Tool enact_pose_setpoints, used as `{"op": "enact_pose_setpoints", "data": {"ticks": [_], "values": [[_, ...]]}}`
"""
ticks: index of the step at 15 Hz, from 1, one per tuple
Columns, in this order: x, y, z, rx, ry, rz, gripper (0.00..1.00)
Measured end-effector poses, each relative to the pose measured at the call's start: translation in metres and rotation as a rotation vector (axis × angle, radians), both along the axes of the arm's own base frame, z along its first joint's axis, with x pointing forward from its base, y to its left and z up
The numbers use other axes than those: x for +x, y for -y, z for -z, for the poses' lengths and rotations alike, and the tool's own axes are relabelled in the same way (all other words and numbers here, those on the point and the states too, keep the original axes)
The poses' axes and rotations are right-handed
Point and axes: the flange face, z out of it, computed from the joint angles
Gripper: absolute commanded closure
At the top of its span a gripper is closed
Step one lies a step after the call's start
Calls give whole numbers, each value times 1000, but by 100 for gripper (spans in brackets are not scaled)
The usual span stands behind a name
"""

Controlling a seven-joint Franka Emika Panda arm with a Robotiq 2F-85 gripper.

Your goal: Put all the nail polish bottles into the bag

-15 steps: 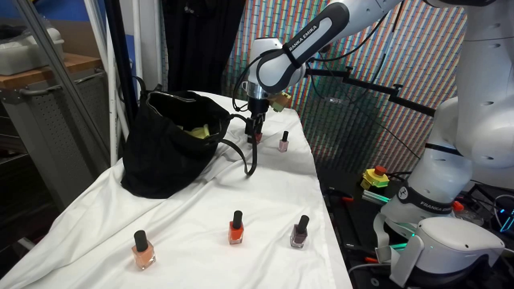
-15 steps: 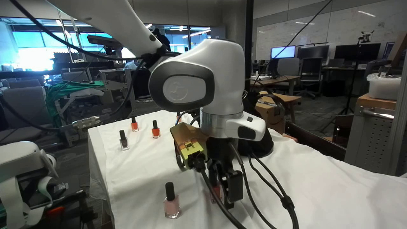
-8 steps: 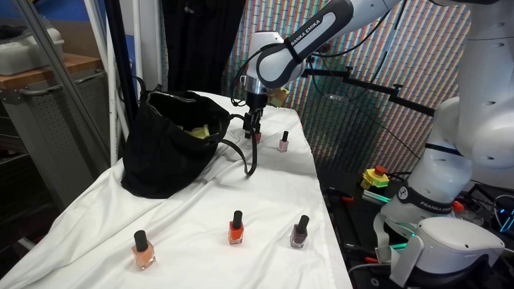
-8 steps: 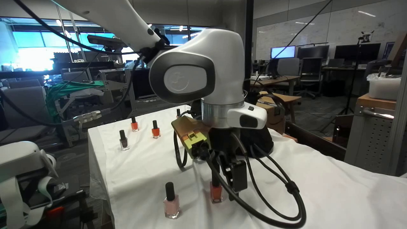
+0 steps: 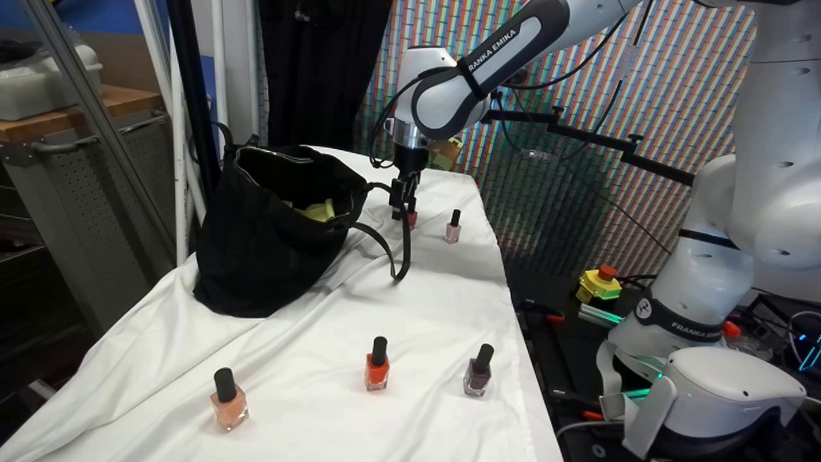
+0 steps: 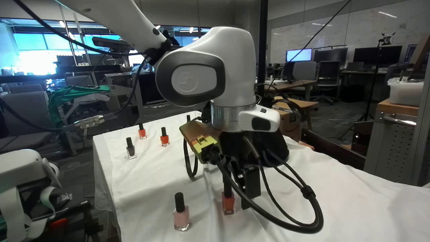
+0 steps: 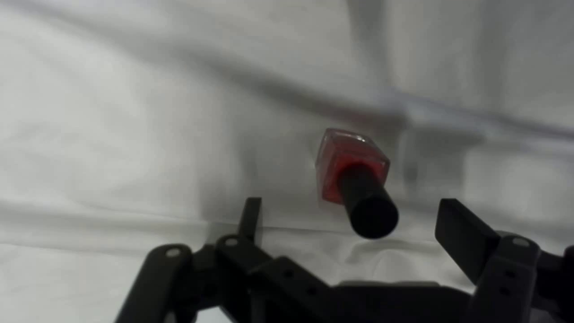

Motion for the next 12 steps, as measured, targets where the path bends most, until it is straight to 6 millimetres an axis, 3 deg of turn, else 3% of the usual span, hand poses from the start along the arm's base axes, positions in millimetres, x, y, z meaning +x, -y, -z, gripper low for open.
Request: {"op": "enact_pose_setpoints", "data": {"ticks": [12], "values": [[-10, -1, 7, 8, -19, 14, 0]]}}
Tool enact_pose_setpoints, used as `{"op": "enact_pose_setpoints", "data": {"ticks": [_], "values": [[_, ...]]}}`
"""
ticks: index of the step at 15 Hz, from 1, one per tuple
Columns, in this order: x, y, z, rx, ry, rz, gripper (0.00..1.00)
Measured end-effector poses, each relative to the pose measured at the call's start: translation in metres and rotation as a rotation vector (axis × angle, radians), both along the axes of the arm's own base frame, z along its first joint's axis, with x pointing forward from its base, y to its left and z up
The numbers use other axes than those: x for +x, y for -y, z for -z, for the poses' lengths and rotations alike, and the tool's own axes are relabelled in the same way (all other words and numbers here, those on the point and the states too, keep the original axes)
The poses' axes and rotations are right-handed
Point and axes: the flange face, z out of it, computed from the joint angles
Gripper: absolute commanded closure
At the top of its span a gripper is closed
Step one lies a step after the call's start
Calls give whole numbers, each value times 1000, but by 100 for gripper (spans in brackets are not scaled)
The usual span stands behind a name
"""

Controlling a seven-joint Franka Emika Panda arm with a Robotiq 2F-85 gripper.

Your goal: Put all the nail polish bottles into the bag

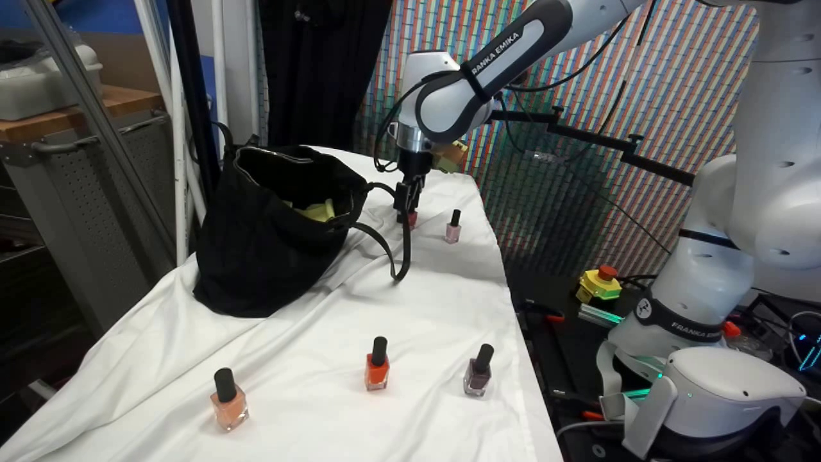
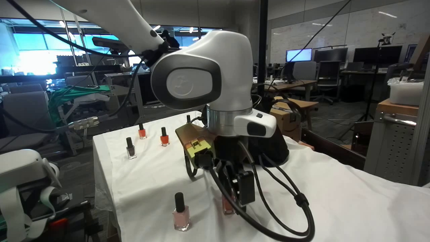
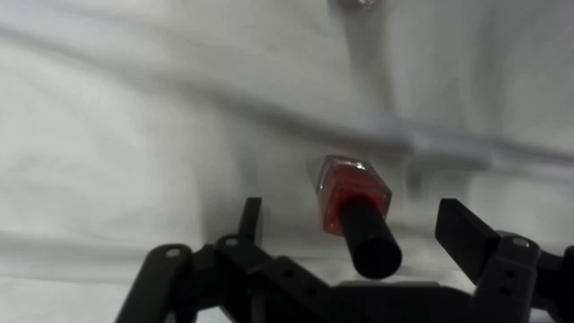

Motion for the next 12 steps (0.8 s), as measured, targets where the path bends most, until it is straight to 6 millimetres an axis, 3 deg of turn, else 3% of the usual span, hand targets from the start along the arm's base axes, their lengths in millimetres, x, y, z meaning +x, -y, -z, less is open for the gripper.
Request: {"op": "enact_pose_setpoints", "data": {"ticks": [12], "values": [[-5, -2, 8, 7, -20, 0, 0]]}}
